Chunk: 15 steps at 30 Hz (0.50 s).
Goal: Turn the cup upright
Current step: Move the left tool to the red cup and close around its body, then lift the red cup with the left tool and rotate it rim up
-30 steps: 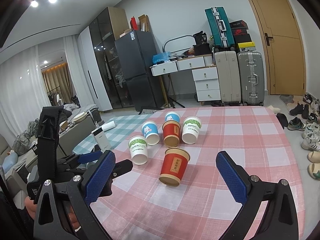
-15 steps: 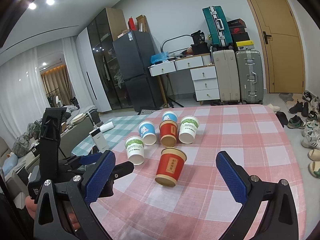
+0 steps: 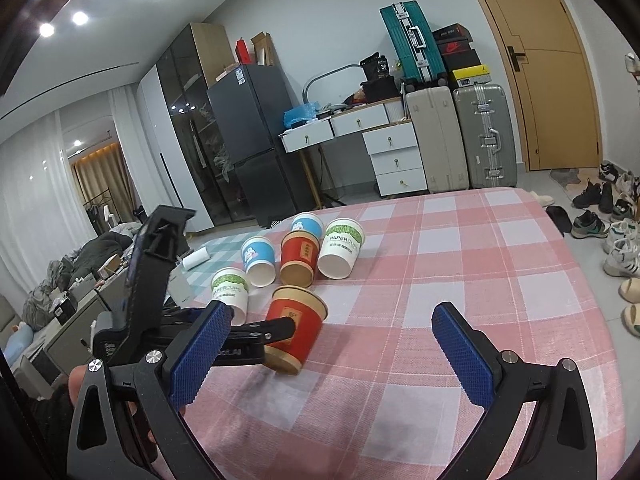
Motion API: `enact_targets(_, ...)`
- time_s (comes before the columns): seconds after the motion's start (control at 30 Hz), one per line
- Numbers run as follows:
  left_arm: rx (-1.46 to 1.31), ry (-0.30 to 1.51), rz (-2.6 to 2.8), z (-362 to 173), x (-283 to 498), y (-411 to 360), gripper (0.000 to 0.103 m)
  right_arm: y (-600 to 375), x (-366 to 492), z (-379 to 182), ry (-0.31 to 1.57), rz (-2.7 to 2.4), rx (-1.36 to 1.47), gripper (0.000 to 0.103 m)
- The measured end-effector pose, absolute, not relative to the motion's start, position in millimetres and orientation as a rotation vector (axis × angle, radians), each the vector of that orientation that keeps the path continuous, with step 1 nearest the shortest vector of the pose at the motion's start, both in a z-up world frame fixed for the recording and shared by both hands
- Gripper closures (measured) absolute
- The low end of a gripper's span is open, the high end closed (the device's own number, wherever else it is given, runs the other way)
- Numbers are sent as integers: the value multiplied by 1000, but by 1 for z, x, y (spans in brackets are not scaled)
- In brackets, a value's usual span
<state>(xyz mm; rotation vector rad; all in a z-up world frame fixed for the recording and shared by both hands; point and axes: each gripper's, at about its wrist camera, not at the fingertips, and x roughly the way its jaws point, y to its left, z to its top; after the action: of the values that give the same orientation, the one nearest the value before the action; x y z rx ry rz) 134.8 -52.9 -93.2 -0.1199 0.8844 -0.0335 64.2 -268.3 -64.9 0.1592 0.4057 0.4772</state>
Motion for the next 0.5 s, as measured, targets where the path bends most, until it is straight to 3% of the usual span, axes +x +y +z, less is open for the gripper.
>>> enact_targets(0.1,-128,920,-46,-106,155,-56,4,-271,79,-74,427,494,176,0)
enact_targets(0.27,-151,1016,-47,-128,178,-55,41,-275,94,-84,448,507,197,0)
enact_targets(0.5,-199,1004,-100,-125,173,-49,44,-278,88,-83,449,502,205,0)
